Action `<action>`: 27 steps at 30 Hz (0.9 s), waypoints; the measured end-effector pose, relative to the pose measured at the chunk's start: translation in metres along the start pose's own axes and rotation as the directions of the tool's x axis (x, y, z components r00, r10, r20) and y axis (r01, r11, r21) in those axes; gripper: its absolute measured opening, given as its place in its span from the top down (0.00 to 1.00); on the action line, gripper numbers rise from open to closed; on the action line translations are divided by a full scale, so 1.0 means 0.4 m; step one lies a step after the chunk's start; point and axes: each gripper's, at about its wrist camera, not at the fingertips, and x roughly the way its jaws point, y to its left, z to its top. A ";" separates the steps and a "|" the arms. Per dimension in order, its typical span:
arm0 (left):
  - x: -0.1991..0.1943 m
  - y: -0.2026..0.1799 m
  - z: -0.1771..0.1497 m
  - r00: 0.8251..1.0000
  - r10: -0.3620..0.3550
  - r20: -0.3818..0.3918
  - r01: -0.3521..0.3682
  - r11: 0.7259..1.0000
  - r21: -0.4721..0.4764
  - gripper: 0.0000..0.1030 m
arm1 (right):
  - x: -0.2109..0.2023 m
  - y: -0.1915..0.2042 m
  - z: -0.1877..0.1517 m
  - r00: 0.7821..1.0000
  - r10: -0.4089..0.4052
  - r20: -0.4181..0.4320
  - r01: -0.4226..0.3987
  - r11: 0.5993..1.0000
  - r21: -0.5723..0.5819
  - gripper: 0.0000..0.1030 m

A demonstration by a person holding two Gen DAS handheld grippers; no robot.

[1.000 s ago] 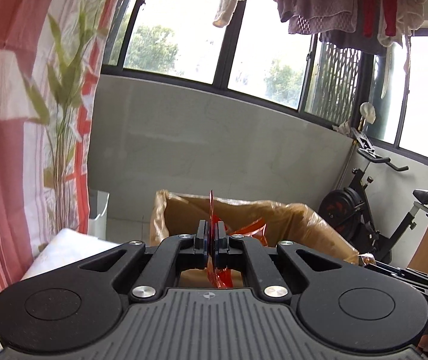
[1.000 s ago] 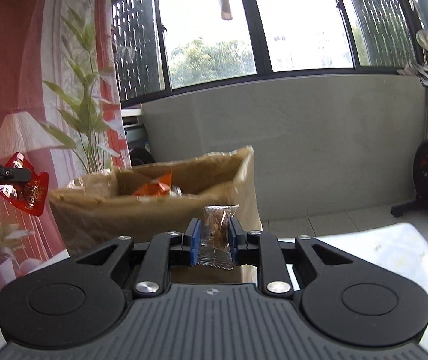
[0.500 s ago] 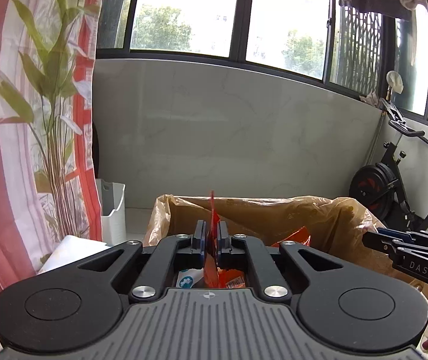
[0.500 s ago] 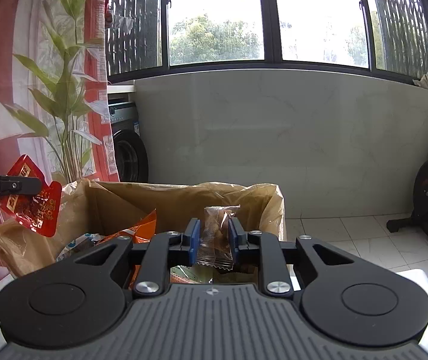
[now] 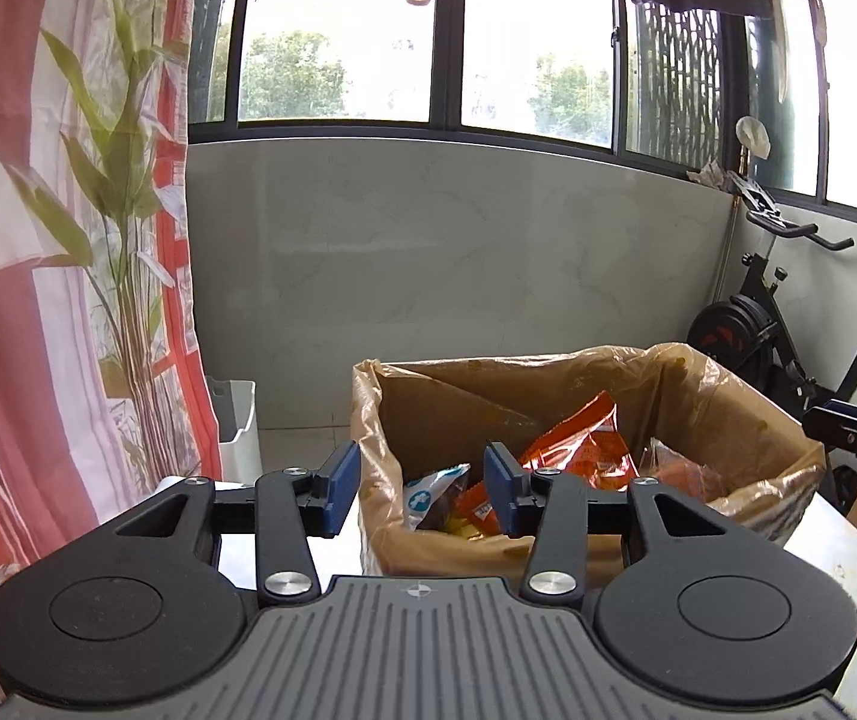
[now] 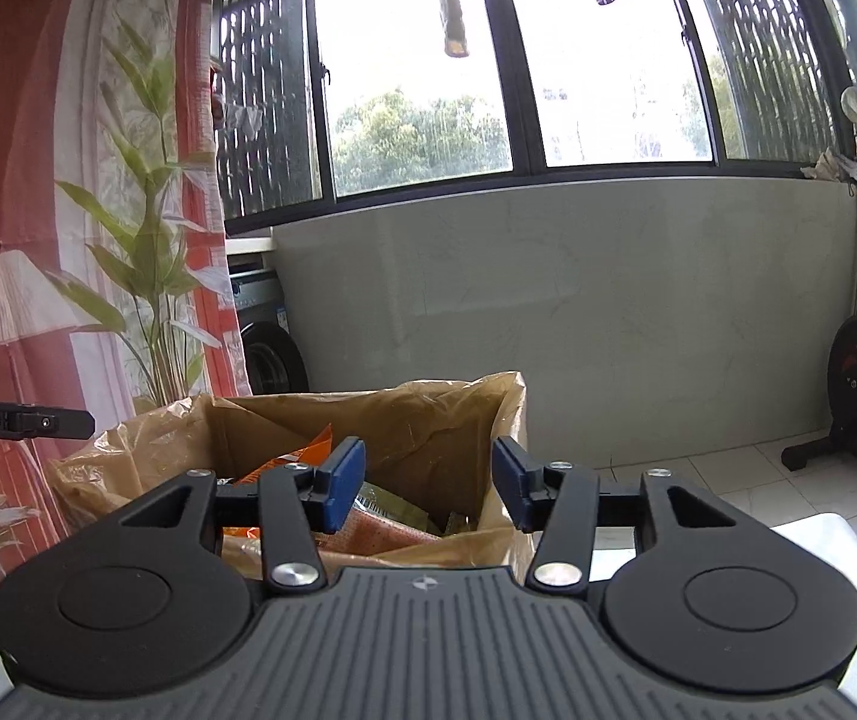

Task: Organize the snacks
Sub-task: 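Grasp the long bread bar with left tool while right grasps the cracker pack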

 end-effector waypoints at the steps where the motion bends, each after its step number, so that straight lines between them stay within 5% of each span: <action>1: -0.014 0.005 -0.012 1.000 0.000 -0.004 0.000 1.000 -0.008 0.54 | -0.020 -0.003 -0.012 1.000 -0.007 0.013 0.007 1.000 0.007 0.50; 9: -0.085 0.033 -0.152 0.997 -0.036 -0.066 0.024 0.985 -0.172 0.54 | -0.098 -0.015 -0.118 0.997 -0.073 0.029 0.071 0.995 0.064 0.50; 18: 0.008 -0.013 -0.307 0.966 -0.077 -0.246 0.038 0.987 -0.157 0.54 | -0.076 -0.004 -0.257 0.985 -0.081 -0.150 0.096 0.991 0.093 0.50; 27: 0.106 -0.081 -0.381 0.925 -0.126 -0.358 0.091 0.989 -0.113 0.54 | 0.017 0.034 -0.341 0.931 -0.002 -0.366 0.015 0.999 0.032 0.50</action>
